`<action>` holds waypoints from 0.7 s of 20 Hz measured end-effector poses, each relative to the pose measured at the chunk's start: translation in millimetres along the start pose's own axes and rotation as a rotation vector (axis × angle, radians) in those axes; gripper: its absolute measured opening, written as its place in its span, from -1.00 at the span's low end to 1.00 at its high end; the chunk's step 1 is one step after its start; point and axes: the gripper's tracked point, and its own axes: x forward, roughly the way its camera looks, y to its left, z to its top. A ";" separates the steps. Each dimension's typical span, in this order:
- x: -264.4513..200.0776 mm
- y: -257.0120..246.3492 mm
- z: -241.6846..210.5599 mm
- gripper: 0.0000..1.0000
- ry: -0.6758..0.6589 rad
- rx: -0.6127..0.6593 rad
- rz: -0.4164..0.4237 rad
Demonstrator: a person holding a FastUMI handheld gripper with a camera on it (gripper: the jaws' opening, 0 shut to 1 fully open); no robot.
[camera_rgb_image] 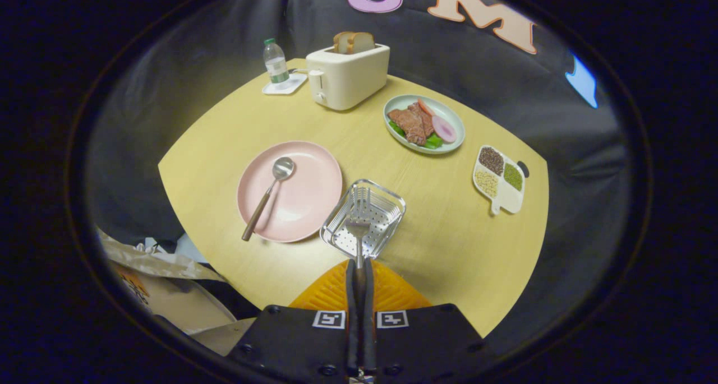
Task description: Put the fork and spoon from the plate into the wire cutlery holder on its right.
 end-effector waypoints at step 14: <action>34.3 -1.7 1.1 -0.82 0.194 0.036 0.035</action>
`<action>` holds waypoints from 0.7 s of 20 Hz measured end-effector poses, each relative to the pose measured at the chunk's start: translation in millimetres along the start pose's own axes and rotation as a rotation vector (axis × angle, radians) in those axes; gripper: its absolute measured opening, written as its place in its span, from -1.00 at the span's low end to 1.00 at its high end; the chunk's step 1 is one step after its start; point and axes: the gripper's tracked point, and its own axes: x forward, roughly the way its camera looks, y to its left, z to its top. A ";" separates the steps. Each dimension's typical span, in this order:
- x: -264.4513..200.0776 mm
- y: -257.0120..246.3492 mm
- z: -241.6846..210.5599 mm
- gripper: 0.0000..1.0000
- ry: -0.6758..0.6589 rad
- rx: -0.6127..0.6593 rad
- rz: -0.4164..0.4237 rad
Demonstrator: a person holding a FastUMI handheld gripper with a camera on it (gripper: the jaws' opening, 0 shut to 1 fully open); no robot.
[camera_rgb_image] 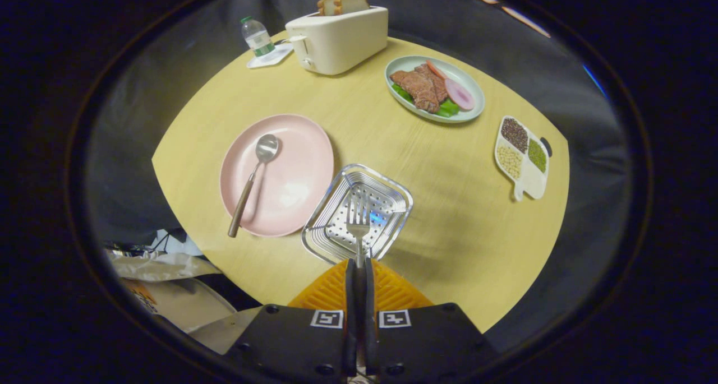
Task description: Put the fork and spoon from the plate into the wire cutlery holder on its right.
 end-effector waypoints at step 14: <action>-48.9 38.1 81.0 0.83 -0.615 0.196 -0.048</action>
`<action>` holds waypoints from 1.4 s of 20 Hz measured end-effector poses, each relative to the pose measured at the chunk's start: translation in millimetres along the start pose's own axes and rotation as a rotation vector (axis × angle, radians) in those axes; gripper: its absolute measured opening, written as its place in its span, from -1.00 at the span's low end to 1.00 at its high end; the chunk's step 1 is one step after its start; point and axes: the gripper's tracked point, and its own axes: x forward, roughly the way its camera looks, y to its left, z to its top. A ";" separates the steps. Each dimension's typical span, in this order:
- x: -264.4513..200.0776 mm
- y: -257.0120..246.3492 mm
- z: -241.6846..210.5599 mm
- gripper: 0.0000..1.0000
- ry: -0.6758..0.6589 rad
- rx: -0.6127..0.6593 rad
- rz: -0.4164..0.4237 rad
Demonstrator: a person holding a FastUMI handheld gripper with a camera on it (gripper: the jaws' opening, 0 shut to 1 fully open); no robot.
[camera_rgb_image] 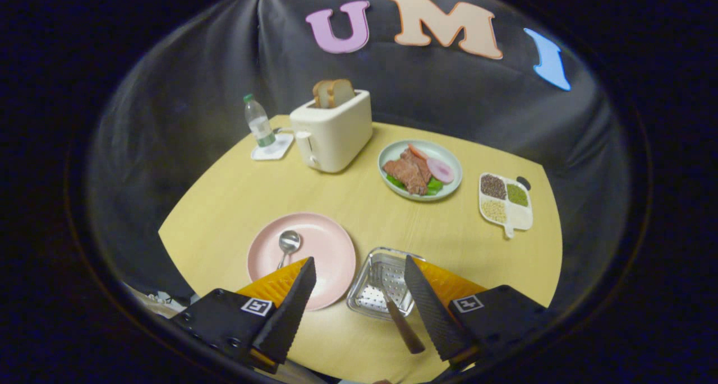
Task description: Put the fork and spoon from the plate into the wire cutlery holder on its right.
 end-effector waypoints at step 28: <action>84.0 126.2 -109.2 0.88 -0.039 -0.112 -0.030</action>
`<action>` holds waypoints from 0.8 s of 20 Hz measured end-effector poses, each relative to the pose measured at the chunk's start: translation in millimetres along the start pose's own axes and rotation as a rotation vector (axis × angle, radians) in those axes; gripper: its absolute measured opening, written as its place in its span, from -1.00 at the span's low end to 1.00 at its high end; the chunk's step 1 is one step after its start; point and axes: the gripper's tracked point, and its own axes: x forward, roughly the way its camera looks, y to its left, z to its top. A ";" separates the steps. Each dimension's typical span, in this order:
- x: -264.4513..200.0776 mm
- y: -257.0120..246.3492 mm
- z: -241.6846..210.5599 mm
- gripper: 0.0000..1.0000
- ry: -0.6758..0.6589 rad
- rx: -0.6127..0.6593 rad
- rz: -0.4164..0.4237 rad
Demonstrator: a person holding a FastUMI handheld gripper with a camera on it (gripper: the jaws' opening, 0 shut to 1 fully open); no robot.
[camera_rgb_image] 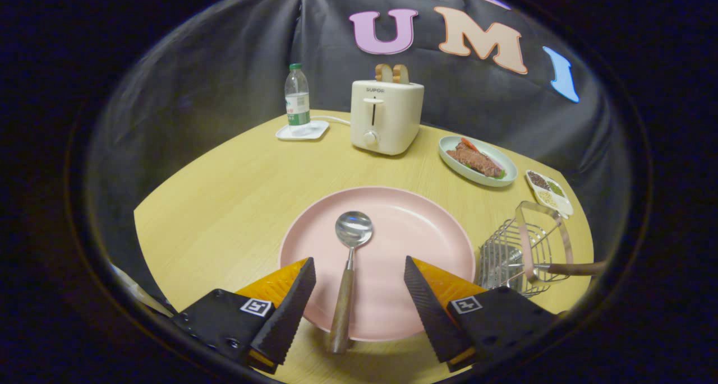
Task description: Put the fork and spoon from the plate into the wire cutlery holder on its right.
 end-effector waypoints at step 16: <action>10.4 3.1 -19.4 -0.58 0.086 0.036 -0.031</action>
